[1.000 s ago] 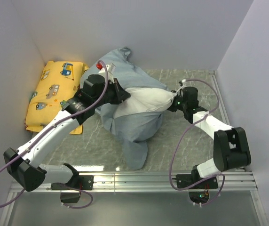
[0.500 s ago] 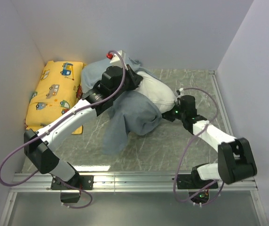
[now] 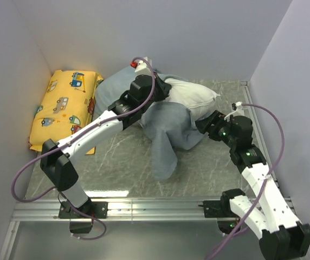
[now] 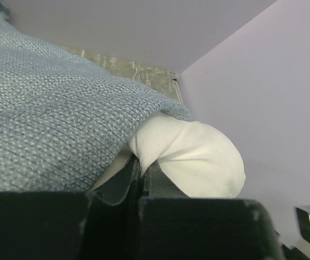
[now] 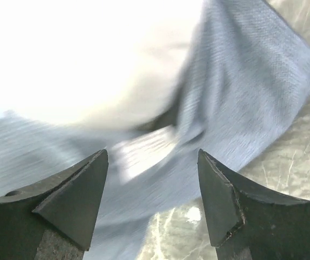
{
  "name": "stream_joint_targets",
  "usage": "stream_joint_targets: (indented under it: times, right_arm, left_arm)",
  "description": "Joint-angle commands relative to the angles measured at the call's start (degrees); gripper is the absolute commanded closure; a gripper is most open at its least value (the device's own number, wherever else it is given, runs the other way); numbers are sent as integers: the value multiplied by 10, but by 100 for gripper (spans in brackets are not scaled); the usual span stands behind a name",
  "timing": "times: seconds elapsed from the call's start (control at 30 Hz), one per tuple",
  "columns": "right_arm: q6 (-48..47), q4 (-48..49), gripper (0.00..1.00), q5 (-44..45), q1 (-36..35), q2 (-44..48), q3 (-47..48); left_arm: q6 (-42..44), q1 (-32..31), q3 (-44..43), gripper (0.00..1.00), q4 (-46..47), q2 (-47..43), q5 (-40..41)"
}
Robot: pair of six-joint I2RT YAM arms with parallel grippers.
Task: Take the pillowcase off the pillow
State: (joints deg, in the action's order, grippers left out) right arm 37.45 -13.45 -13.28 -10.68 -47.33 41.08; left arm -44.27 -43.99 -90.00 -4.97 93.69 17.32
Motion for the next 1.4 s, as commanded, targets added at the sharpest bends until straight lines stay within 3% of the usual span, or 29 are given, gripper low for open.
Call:
stream_joint_targets:
  times: [0.0, 0.13, 0.3, 0.47, 0.67, 0.8, 0.83, 0.97, 1.13, 1.37]
  right_arm:
    - [-20, -53, 26, 4, 3, 44, 60]
    - [-29, -60, 26, -25, -21, 45, 90]
    - [-30, -60, 26, 82, -174, 7, 119]
    - [-38, -79, 26, 164, -245, -24, 124]
    - [-29, -112, 58, 242, -289, -8, 65]
    - [-19, -111, 97, 272, -291, 21, 11]
    - [-16, -111, 100, 273, -291, 25, 3]
    - [-12, -116, 100, 263, -294, 54, -8]
    - [-1, -133, 91, 258, -295, 102, -44]
    - [28, -115, 100, 245, -295, 116, -100]
  left_arm:
    - [-18, 7, -52, 100, 52, 28, 19]
    - [-25, 0, -77, 100, 51, 57, 11]
    - [-22, -12, -111, 100, 29, 99, 10]
    - [-14, -12, -134, 100, 24, 123, 2]
    - [-1, 4, -192, 100, -14, 152, -10]
    - [-8, 19, -201, 100, -10, 153, -29]
    - [-9, 20, -204, 100, -10, 152, -29]
    - [-9, 32, -226, 100, -29, 161, -29]
    - [-13, 55, -250, 100, -39, 173, -48]
    - [-18, 84, -266, 100, -49, 178, -69]
